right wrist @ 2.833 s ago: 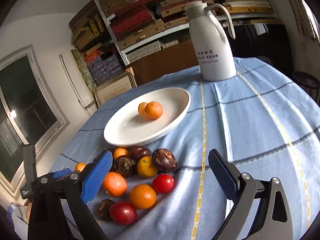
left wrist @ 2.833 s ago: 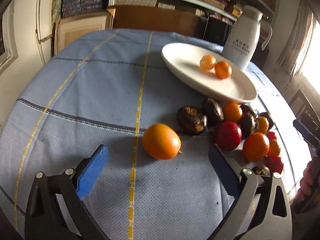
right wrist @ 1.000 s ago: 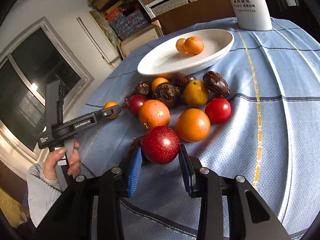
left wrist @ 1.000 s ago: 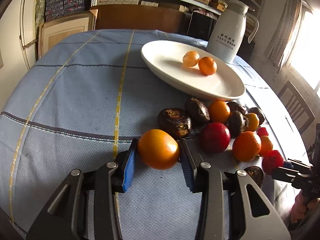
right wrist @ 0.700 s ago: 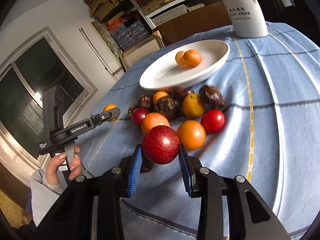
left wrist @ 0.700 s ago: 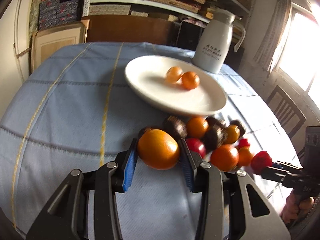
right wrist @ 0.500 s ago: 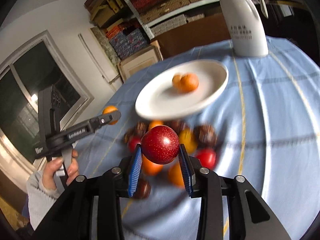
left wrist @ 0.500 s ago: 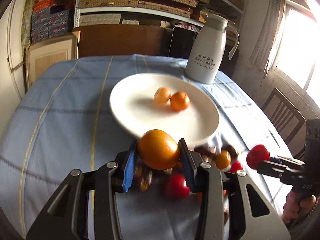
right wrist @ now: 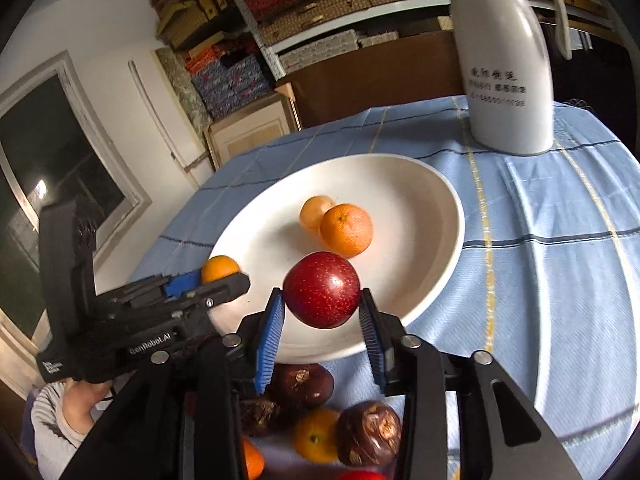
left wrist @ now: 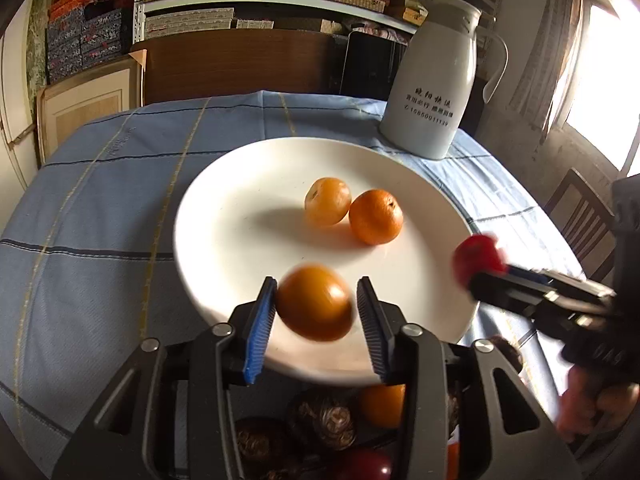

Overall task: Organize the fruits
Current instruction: 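Release the orange with the left tool while the right tool releases the red plum onto the plate, then move the left tool to the dark brown date while the right tool grasps a red tomato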

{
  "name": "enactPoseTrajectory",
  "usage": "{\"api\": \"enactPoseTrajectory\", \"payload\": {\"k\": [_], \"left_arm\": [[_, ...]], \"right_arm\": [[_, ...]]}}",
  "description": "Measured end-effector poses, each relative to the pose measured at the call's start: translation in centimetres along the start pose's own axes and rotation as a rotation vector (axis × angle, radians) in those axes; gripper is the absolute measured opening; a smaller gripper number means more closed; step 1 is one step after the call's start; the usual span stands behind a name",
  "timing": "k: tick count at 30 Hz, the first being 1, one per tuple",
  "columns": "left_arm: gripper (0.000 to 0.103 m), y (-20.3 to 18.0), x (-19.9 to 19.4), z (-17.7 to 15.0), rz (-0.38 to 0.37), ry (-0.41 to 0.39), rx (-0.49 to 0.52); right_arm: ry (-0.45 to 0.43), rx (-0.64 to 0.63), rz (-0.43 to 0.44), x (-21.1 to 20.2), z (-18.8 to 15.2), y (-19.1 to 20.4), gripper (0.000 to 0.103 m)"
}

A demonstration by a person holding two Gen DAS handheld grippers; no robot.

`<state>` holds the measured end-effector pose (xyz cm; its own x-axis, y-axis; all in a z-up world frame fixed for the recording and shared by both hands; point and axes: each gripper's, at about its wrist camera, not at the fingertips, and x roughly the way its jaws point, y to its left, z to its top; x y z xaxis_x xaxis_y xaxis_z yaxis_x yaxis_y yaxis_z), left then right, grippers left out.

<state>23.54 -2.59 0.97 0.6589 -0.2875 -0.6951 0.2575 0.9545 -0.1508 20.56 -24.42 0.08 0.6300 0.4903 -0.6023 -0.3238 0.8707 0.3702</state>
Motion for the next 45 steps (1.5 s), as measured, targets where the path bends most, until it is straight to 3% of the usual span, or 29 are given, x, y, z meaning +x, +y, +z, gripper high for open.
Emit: {"api": "enactPoseTrajectory", "payload": {"k": [1,3,16,23,25,32,38,42,43,45], "left_arm": [[0.061,0.0,-0.1,0.0,-0.003,-0.007,-0.001],[0.071,0.0,-0.6,0.0,0.015,-0.028,0.005],[0.071,3.7,-3.8,-2.1,0.087,-0.048,-0.079],[0.071,3.8,-4.0,-5.1,0.153,0.008,-0.047],[0.088,3.6,-4.3,-5.7,0.16,0.012,-0.039],[0.089,3.4,-4.7,-7.6,0.181,0.046,-0.018],[0.091,3.5,-3.9,-7.6,0.152,0.073,-0.033],[0.099,4.7,-2.8,-7.3,0.133,0.117,-0.083],[0.099,5.2,-2.8,-7.1,0.152,0.115,-0.084],[0.099,6.2,-3.0,-7.2,0.276,0.121,-0.084]], "right_arm": [[-0.004,0.002,0.002,0.0,-0.1,0.0,0.044],[-0.015,0.003,-0.001,-0.4,-0.3,0.0,0.048],[-0.09,0.082,-0.044,-3.0,-1.6,-2.1,0.062],[-0.128,0.116,-0.077,-4.6,-2.7,-2.8,0.069],[-0.133,0.123,-0.082,-5.0,-3.1,-3.1,0.069],[-0.134,0.145,-0.088,-6.1,-4.6,-3.1,0.073],[-0.147,0.129,-0.086,-7.1,-6.0,-2.2,0.077],[-0.149,0.135,-0.092,-7.1,-6.0,-2.5,0.077],[-0.147,0.143,-0.094,-7.1,-6.0,-2.6,0.077],[-0.152,0.167,-0.095,-7.3,-6.1,-3.1,0.077]]}}
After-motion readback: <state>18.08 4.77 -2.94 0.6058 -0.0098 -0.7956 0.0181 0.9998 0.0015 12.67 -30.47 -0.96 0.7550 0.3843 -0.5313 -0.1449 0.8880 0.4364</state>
